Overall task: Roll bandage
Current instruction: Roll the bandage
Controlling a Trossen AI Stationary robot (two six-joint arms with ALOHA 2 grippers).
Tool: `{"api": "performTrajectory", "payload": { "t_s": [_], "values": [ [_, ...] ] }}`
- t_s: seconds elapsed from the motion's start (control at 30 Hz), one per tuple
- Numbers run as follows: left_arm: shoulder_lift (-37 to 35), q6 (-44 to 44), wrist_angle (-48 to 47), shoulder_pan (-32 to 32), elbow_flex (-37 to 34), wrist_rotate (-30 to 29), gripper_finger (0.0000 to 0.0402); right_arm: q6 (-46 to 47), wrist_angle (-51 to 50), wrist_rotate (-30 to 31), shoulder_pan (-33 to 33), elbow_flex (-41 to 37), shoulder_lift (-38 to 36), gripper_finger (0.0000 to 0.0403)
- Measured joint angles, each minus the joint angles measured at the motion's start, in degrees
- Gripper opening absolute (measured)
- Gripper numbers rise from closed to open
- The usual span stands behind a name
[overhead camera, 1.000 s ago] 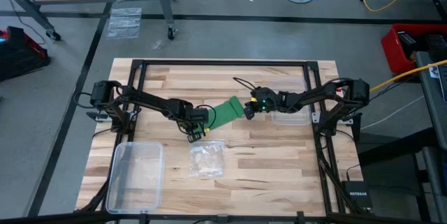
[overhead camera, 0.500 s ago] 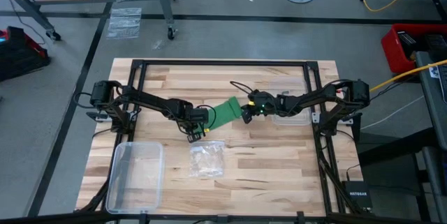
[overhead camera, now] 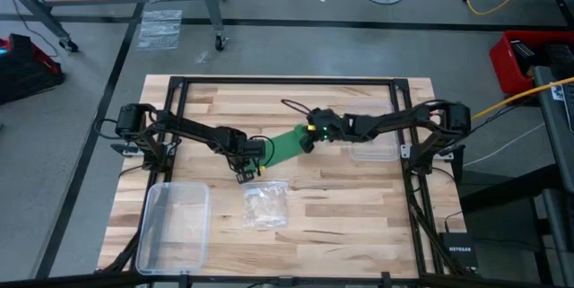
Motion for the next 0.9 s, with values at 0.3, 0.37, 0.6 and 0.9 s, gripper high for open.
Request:
{"api": "performTrajectory", "payload": {
  "t_s": [0.3,0.37,0.6,0.9],
  "values": [
    [0.0,1.1,0.1,0.0,0.0,0.0,0.0000,3.2,-16.2,3.6,-0.5,3.0,-0.6,0.0001],
    [0.0,1.2,0.2,0.0,0.0,0.0,0.0000,4.2,-17.3,3.6,-0.5,2.9,-0.4,0.0001],
    [0.0,1.7,0.3,0.0,0.0,0.0,0.0000,6.0,-14.6,-0.4,-0.5,2.9,3.7,0.0001],
    [0.0,1.7,0.3,0.0,0.0,0.0,0.0000,7.1,-5.4,-7.0,-0.5,2.9,6.0,0.0001]
  ]
}}
